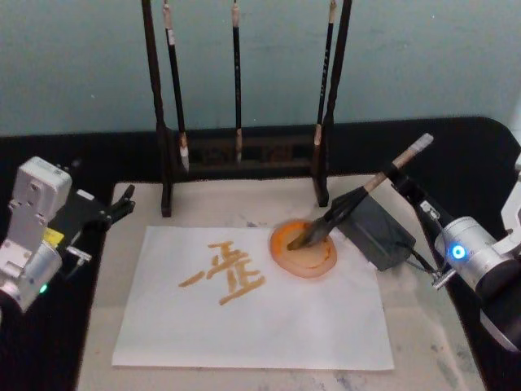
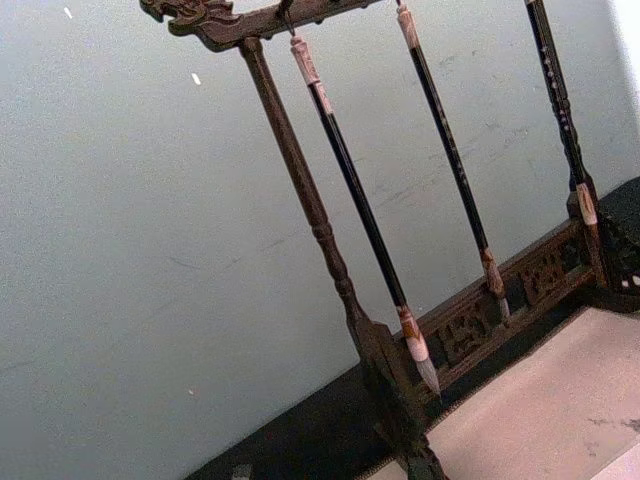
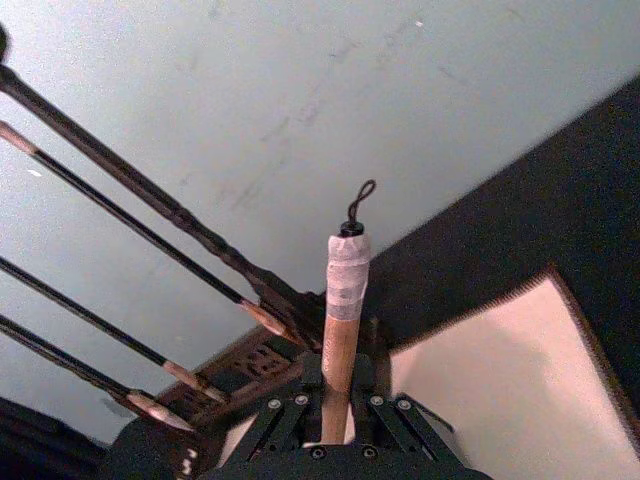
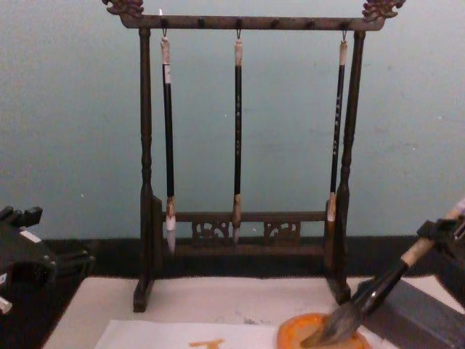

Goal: Pick up the brush from the inkstone, write on the paper, then place the brush back to its original position.

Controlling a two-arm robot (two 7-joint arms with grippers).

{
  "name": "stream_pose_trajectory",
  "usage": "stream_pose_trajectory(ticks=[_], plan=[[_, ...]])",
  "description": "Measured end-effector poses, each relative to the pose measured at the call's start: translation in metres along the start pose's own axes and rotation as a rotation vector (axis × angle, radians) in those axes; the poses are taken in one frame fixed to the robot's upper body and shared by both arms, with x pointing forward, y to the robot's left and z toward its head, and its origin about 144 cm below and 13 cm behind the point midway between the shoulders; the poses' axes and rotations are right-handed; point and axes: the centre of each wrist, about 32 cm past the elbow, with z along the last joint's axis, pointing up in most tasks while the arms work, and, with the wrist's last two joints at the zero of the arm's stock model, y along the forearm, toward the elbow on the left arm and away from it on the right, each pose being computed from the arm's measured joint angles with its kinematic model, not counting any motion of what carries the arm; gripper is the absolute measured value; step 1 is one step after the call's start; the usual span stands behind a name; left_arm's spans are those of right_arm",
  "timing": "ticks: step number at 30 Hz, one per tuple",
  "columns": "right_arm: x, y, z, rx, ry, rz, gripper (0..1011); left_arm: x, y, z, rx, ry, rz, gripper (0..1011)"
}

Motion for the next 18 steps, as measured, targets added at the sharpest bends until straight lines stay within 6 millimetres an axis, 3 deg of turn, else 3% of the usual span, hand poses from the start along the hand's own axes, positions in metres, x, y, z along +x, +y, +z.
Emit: stream_pose_trajectory(ticks=[18], plan=[[-0.024, 0.001, 0.021, 0.038, -0.126, 0.173, 172, 0.000, 0.000, 0.000, 0.000, 0.000, 0.000, 1010]])
